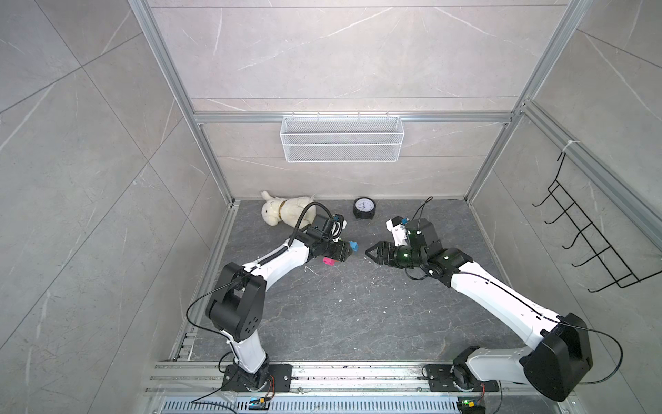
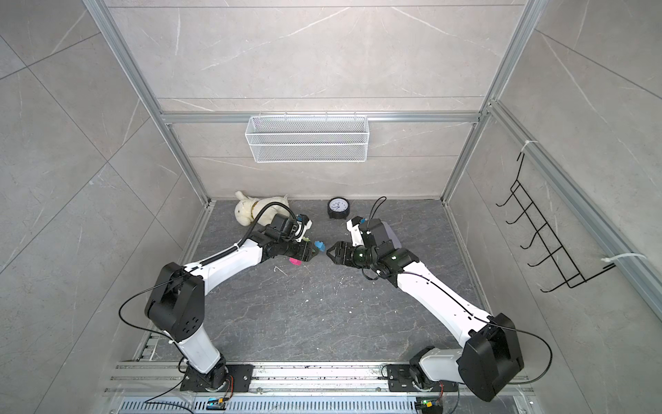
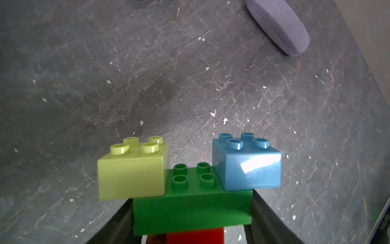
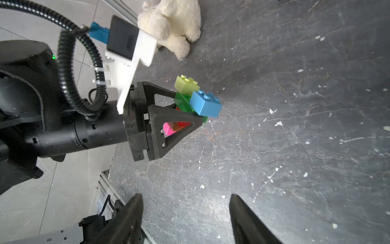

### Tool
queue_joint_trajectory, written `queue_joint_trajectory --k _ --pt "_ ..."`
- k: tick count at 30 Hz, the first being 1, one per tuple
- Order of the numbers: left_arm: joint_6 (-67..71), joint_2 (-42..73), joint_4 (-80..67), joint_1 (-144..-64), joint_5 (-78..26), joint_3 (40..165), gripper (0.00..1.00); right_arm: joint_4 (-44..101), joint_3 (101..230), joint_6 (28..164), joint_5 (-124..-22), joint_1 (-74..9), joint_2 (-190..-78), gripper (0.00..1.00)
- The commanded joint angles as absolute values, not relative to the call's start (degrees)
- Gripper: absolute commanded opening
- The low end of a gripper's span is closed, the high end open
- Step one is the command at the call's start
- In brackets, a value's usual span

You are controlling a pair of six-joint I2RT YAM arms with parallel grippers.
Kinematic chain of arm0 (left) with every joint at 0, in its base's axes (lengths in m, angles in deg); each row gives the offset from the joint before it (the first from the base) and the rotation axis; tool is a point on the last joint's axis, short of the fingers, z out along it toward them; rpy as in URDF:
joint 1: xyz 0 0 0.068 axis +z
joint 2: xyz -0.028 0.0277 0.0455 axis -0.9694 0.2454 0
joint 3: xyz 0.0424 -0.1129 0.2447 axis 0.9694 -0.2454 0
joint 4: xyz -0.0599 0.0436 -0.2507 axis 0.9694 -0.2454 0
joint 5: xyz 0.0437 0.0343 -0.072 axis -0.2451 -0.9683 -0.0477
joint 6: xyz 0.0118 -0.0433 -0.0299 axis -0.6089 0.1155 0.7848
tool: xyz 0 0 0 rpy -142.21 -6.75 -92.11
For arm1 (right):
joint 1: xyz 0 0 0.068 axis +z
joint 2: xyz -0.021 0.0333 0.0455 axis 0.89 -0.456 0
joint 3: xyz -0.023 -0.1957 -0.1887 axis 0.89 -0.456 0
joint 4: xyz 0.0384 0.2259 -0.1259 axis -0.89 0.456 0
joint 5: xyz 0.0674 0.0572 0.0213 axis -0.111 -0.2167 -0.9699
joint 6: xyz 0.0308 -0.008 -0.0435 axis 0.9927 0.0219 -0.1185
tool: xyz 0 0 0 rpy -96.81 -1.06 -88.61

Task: Assemble the letter y with lego
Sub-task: Place the lego brick at the center of the board.

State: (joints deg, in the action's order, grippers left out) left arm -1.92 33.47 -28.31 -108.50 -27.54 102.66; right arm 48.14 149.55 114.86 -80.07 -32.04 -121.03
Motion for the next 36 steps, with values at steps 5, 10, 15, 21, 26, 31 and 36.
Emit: queue_joint_trajectory --k 5,10,15,21,26,31,36 --pt "12.87 39.62 -30.00 -110.83 -34.97 106.66 0.42 49.30 147.99 116.36 -73.88 -32.11 -116.04 0.67" --pt "16.15 42.55 -30.79 -110.95 -37.61 107.01 0.42 50.76 147.27 116.40 -72.08 -32.11 -114.45 0.67" --pt "19.08 44.08 -31.58 -111.16 -39.84 106.98 0.43 50.22 145.98 117.02 -71.91 -32.11 -114.25 0.67" --pt "20.58 45.37 -31.50 -111.61 -40.62 107.05 0.46 49.91 145.49 117.39 -72.12 -32.05 -114.43 0.67" --pt "20.75 46.04 -31.58 -112.00 -41.46 107.29 0.53 49.90 145.32 117.46 -72.22 -32.11 -114.26 0.67" --pt "20.92 46.48 -32.28 -112.10 -41.64 107.82 0.60 50.48 145.38 117.16 -72.20 -32.08 -113.87 0.67" --pt "20.35 46.39 -33.05 -112.26 -41.64 108.69 0.71 51.63 145.81 116.52 -71.33 -32.11 -113.46 0.67"
